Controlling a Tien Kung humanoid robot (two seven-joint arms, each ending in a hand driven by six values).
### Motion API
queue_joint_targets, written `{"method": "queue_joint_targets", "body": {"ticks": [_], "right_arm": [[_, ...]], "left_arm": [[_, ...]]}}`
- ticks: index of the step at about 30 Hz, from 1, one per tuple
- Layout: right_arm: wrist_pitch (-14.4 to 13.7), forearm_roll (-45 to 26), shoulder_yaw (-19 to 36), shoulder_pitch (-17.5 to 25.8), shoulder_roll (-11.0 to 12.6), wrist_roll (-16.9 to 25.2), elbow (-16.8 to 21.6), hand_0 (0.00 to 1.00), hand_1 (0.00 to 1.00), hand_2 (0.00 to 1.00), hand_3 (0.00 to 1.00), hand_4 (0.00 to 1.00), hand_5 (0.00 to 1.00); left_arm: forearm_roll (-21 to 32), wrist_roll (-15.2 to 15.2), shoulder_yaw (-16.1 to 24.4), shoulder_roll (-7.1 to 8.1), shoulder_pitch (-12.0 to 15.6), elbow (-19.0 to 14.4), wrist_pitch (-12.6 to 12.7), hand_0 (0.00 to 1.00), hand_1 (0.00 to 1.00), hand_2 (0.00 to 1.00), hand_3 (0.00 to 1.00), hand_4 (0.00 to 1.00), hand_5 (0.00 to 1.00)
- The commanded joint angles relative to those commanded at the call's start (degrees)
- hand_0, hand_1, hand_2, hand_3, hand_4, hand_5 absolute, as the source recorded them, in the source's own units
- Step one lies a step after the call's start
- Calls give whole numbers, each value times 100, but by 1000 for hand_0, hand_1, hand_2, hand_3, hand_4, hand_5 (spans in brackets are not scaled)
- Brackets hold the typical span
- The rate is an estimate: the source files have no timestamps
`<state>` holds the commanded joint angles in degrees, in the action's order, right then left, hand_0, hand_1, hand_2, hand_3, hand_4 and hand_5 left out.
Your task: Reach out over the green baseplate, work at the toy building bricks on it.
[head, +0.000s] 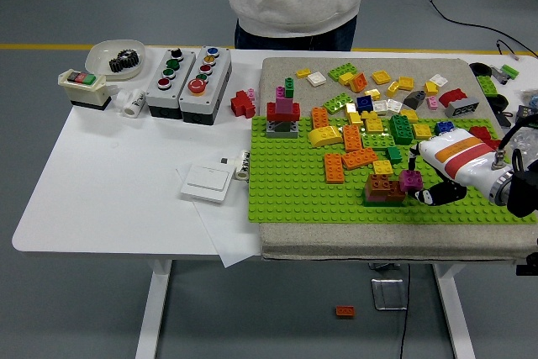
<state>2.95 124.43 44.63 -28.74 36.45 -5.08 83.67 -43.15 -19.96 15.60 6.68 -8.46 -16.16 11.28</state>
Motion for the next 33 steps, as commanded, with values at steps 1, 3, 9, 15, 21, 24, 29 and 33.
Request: {"method": "queue_joint_targets", "body": {"ticks": [1,3,9,15,21,24,29,33], "right_arm": [[2,-1,-2,-1,0,-2,7,145,51,130,493,815,373],[10,-4,-9,-9,-8,-16,31,147,51,129,496,813,375],[16,-29,-59,-52,-32,-47,59,147,52,130,496,811,378],[39,-53,-139,-95,-71,-48,28,146,52,130,496,814,382],[46,-68,-192,-142,-103,-51,23,147,53,131,497,817,384],[47,-73,-208,-174,-118,-52,24,147,53,131,497,817,384],[57,-83,-236,-214,-146,-52,-10,151,53,131,498,817,385],[63,-91,-260,-233,-169,-49,-43,151,54,133,499,820,384]], "left_arm": [[3,1,-2,1,-1,0,1,796,775,771,596,665,670],[-3,0,0,2,-4,2,2,796,775,771,596,665,670],[-7,-4,3,3,-4,1,6,796,774,771,596,665,670],[-18,-10,10,4,-6,-2,8,796,774,772,598,664,669],[-30,-14,16,4,-6,-4,7,796,775,772,597,664,669],[-31,-15,14,4,-7,-5,8,796,775,772,597,664,669],[-22,-13,4,11,-19,-4,10,796,775,772,597,664,669],[-8,-10,-4,12,-23,-5,13,796,774,772,596,664,668]]}}
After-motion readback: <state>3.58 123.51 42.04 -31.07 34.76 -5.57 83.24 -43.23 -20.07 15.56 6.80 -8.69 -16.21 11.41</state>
